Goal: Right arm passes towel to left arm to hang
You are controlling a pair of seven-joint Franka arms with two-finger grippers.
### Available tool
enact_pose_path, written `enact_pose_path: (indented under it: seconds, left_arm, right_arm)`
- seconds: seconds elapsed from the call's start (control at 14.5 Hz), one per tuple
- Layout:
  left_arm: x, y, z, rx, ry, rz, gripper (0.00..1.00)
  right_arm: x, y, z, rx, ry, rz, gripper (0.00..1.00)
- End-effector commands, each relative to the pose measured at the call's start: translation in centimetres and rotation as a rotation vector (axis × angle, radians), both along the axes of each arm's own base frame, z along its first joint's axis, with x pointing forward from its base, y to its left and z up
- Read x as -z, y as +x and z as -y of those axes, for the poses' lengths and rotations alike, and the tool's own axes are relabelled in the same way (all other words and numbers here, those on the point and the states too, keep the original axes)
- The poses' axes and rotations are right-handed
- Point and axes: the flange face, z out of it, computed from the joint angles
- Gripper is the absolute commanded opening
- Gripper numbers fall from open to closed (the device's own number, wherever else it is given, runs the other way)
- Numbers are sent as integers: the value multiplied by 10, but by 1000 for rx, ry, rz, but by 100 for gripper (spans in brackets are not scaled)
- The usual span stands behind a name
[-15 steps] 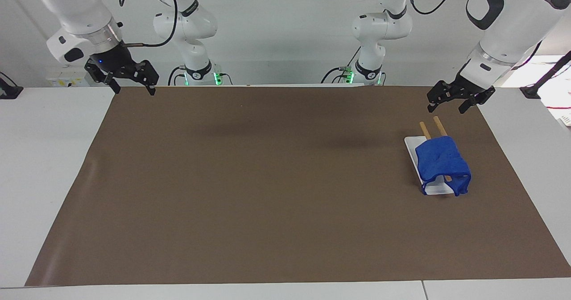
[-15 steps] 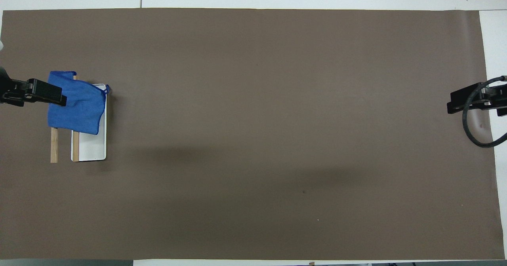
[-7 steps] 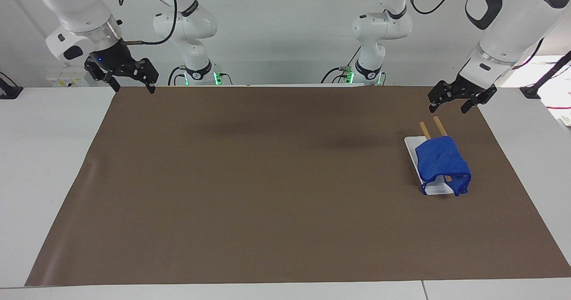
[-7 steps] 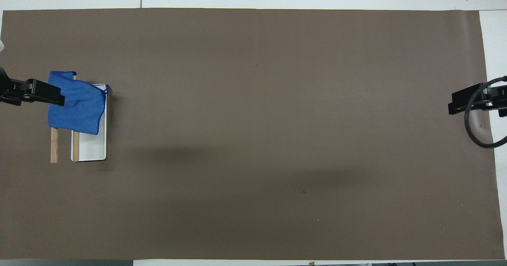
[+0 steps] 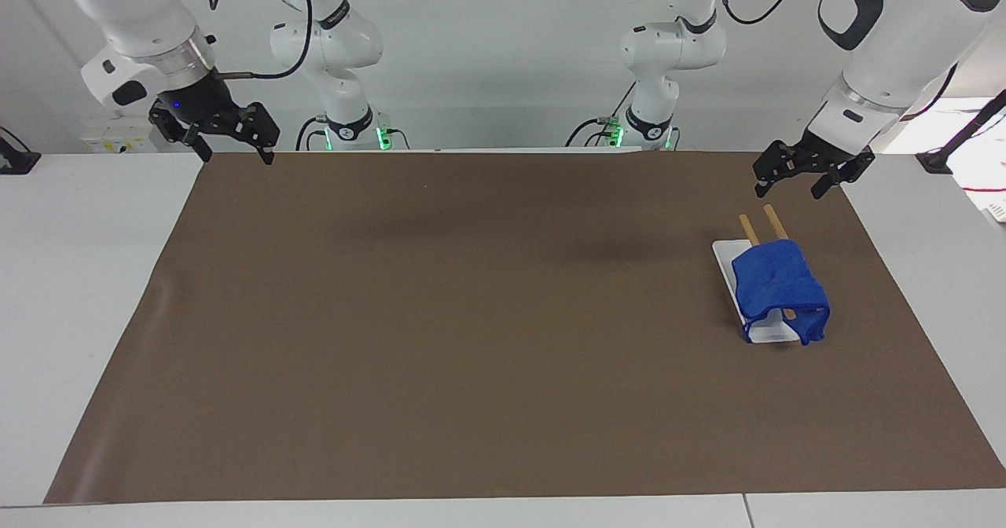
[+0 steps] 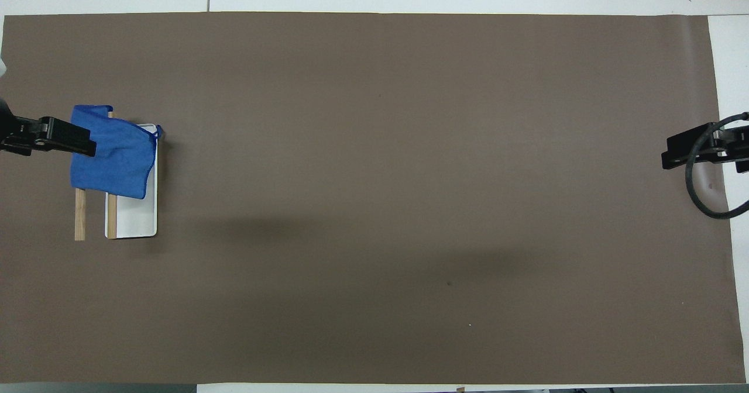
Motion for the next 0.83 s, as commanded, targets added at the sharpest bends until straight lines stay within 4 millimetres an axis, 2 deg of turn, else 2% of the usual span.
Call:
enact_pose_path:
  seconds: [0.0, 0.28, 0.76]
  left_arm:
    - [-3, -4, 0, 6, 17, 12, 100]
    - [-4, -4, -8, -8, 17, 13, 100]
    - [-4, -4, -8, -6, 15, 12, 100]
  right_arm:
    - [-2, 0, 0, -10, 20, -6, 100]
    - [-2, 0, 1, -9, 21, -6, 100]
    - [-3, -1, 2, -5, 27, -9, 100]
